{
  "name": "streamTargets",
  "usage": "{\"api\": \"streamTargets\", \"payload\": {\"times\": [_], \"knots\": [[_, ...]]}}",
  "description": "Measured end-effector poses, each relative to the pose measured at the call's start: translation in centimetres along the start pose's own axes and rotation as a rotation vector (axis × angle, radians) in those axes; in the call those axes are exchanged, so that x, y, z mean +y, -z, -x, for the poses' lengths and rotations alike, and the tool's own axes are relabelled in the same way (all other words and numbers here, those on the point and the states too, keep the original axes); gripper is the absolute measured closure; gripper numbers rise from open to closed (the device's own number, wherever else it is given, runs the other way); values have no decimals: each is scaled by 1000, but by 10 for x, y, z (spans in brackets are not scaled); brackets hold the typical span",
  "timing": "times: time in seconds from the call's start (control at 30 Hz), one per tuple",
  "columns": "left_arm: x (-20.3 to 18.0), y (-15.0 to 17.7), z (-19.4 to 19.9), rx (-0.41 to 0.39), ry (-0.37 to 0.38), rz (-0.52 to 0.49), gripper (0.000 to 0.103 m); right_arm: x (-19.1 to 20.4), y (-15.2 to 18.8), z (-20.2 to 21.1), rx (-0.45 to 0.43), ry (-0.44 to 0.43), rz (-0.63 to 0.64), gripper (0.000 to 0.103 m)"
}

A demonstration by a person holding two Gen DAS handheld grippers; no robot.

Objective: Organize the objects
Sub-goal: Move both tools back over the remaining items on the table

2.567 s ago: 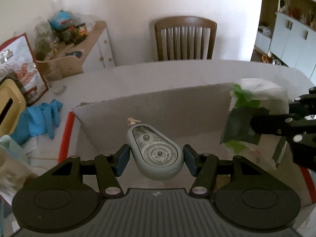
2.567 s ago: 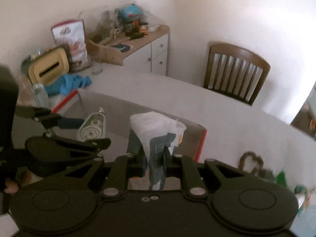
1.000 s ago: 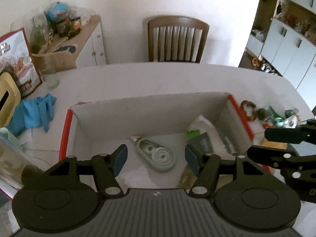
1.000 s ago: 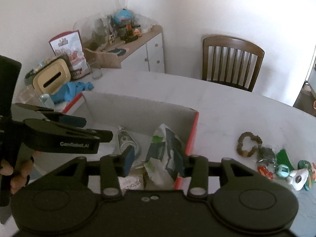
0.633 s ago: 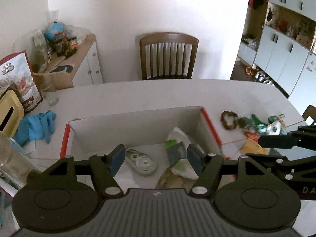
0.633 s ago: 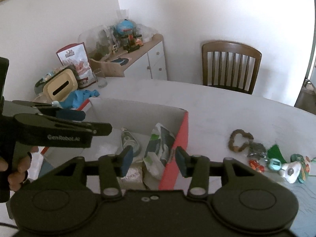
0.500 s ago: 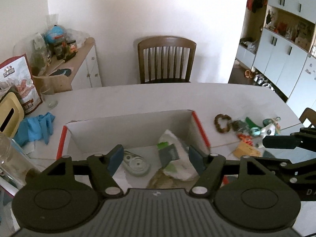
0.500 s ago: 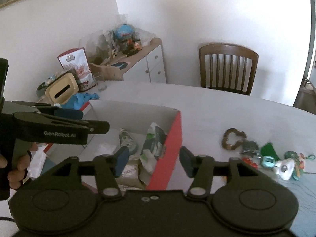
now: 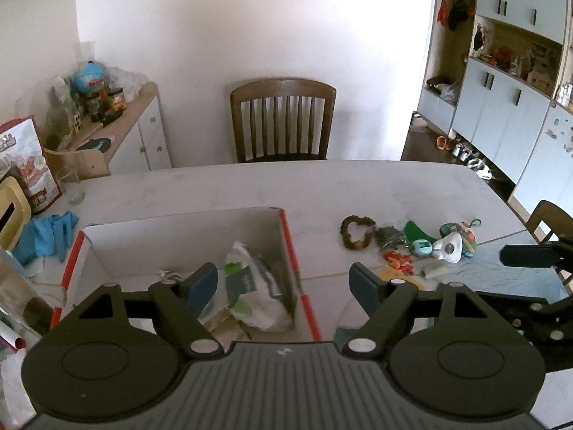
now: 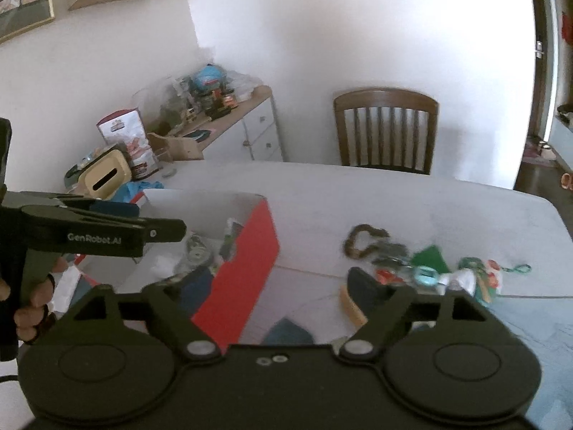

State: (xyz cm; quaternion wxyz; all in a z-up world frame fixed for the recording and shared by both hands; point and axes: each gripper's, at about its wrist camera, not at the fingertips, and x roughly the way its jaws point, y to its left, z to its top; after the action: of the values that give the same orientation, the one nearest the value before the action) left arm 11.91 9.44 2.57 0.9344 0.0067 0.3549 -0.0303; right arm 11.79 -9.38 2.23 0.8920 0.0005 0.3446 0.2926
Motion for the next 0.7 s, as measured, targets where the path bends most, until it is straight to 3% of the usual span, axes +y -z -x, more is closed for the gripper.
{"api": "streamTargets", "payload": {"times": [0.13,0.43,0.53,0.7], "knots": [[-19,2,0,-13,-5,-2,19,-22,9,13,-7,19,-4,11],[-57,7,-6,-19,13,0,16,-71,26,32,3,69,-27,10],[-69,9,-12,-7,12,-4,5,-88,29,35,9,91,-42,10],[-84,12,-25,5,18,-1,3,-115,35,36,17,123,-61,10]]}}
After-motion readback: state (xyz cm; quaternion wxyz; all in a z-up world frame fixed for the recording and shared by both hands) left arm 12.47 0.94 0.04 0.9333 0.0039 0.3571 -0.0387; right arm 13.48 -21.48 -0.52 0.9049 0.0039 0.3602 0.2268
